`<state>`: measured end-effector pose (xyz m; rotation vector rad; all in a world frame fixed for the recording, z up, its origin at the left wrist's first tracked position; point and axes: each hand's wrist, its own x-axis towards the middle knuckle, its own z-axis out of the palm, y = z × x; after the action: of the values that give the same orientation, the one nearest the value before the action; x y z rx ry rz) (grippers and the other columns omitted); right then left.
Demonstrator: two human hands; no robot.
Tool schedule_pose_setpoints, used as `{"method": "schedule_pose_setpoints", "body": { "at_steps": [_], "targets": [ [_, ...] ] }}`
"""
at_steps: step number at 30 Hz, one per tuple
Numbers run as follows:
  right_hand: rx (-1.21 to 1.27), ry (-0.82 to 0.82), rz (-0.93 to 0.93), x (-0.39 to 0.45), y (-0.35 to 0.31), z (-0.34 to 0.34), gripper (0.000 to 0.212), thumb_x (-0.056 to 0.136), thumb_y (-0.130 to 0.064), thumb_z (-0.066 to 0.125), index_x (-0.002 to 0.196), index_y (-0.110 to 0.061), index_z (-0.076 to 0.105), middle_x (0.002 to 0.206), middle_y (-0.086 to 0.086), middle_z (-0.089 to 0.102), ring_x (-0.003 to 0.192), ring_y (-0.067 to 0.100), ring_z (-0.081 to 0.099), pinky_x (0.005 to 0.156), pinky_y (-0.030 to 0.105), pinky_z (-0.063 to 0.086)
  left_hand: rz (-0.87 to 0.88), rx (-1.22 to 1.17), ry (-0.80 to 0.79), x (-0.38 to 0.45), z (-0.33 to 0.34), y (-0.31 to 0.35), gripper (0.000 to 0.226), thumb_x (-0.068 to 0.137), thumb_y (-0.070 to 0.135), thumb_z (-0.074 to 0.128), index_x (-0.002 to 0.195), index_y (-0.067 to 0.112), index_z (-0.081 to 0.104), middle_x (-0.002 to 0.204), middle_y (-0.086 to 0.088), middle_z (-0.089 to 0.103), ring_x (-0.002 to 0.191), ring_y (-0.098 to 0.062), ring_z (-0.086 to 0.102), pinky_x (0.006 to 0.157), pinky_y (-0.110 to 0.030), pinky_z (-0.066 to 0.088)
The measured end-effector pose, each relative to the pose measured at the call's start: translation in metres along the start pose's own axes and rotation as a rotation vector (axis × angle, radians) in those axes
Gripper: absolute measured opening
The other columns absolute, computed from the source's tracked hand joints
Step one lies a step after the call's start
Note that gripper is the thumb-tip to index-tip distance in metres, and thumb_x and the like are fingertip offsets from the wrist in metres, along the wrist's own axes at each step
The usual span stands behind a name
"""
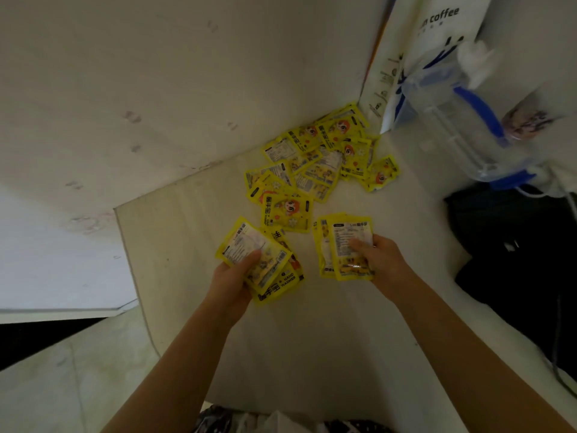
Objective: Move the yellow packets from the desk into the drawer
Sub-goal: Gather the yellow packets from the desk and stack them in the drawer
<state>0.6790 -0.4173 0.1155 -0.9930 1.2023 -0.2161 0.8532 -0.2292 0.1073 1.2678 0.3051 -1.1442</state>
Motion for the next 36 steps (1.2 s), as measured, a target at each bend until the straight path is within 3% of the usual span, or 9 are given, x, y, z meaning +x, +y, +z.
{"method": "schedule_pose_setpoints", "body": {
  "at_steps": [3, 7, 12, 19, 24, 28, 30, 33, 36],
  "targets": [
    [0.076, 0.043, 0.009, -0.020, 0.016, -0.003, 0.013, 0.093, -0.005, 0.054, 0.099, -0.008, 0.065, 0.086, 0.010, 0.071, 0.059, 0.017, 0.070, 0.054, 0.033, 0.060, 0.001, 0.081, -0.042, -0.008, -0.002, -0.008, 0.036, 0.089, 0.007, 0.058, 0.125, 0.004, 0.057, 0.119, -0.021, 0.065, 0.110, -0.038, 0.062, 0.090, -0.059, 0.050],
    [0.161, 0.116, 0.017, -0.045, 0.043, -0.003, 0.014, 0.093, -0.006, 0.055, 0.095, -0.013, 0.066, 0.086, 0.008, 0.073, 0.065, 0.020, 0.072, 0.061, 0.038, 0.061, 0.016, 0.204, -0.099, -0.016, -0.008, -0.014, 0.036, 0.089, 0.007, 0.059, 0.125, 0.003, 0.057, 0.119, -0.023, 0.064, 0.109, -0.041, 0.062, 0.093, -0.061, 0.047],
    [0.210, 0.248, -0.020, -0.080, 0.080, 0.014, 0.014, 0.093, -0.008, 0.055, 0.099, -0.013, 0.066, 0.095, 0.011, 0.072, 0.079, 0.027, 0.069, 0.067, 0.039, 0.061, 0.001, 0.362, -0.164, -0.027, -0.024, -0.015, 0.034, 0.088, 0.004, 0.059, 0.122, 0.003, 0.058, 0.115, -0.022, 0.066, 0.106, -0.040, 0.063, 0.088, -0.055, 0.052],
    [0.336, 0.437, -0.042, -0.140, 0.143, 0.051, 0.013, 0.093, -0.009, 0.056, 0.101, -0.011, 0.065, 0.092, 0.009, 0.071, 0.079, 0.028, 0.068, 0.073, 0.045, 0.059, -0.059, 0.586, -0.328, -0.046, -0.060, -0.015, 0.031, 0.087, 0.000, 0.059, 0.118, 0.004, 0.060, 0.109, -0.020, 0.069, 0.095, -0.035, 0.068, 0.075, -0.047, 0.059],
    [0.442, 0.608, -0.039, -0.189, 0.185, 0.063, 0.010, 0.092, -0.007, 0.056, 0.096, -0.011, 0.064, 0.085, 0.006, 0.070, 0.064, 0.016, 0.070, 0.053, 0.029, 0.058, -0.103, 0.728, -0.443, -0.062, -0.071, -0.028, 0.030, 0.088, -0.002, 0.058, 0.117, 0.005, 0.061, 0.107, -0.017, 0.070, 0.093, -0.032, 0.069, 0.074, -0.045, 0.059],
    [0.513, 0.696, -0.033, -0.230, 0.217, 0.058, 0.015, 0.092, -0.006, 0.055, 0.105, -0.006, 0.063, 0.088, 0.008, 0.070, 0.069, 0.019, 0.068, 0.060, 0.034, 0.058, -0.134, 0.836, -0.547, -0.079, -0.066, -0.052, 0.030, 0.085, -0.003, 0.060, 0.114, 0.006, 0.064, 0.101, -0.014, 0.072, 0.084, -0.027, 0.071, 0.073, -0.042, 0.059],
    [0.556, 0.751, -0.030, -0.251, 0.234, 0.054, 0.016, 0.092, -0.007, 0.055, 0.106, -0.007, 0.063, 0.092, 0.011, 0.070, 0.076, 0.026, 0.068, 0.071, 0.042, 0.059, -0.160, 0.887, -0.585, -0.090, -0.062, -0.069, 0.032, 0.083, -0.004, 0.062, 0.113, 0.006, 0.065, 0.099, -0.013, 0.072, 0.081, -0.026, 0.071, 0.072, -0.042, 0.059],
    [0.617, 0.834, -0.005, -0.283, 0.264, 0.046, 0.016, 0.091, -0.010, 0.058, 0.105, -0.008, 0.064, 0.102, 0.017, 0.070, 0.089, 0.034, 0.068, 0.084, 0.054, 0.055, -0.186, 0.961, -0.642, -0.109, -0.058, -0.097, 0.033, 0.080, -0.005, 0.065, 0.112, 0.006, 0.066, 0.103, -0.015, 0.072, 0.088, -0.029, 0.070, 0.081, -0.046, 0.056],
    [0.683, 0.886, 0.013, -0.317, 0.296, 0.041, 0.016, 0.092, -0.012, 0.058, 0.107, -0.010, 0.062, 0.103, 0.015, 0.070, 0.093, 0.033, 0.068, 0.085, 0.051, 0.055, -0.205, 1.030, -0.677, -0.133, -0.054, -0.128, 0.032, 0.079, -0.004, 0.066, 0.109, 0.007, 0.067, 0.106, -0.017, 0.071, 0.099, -0.035, 0.067, 0.089, -0.051, 0.053]
  ]
}}
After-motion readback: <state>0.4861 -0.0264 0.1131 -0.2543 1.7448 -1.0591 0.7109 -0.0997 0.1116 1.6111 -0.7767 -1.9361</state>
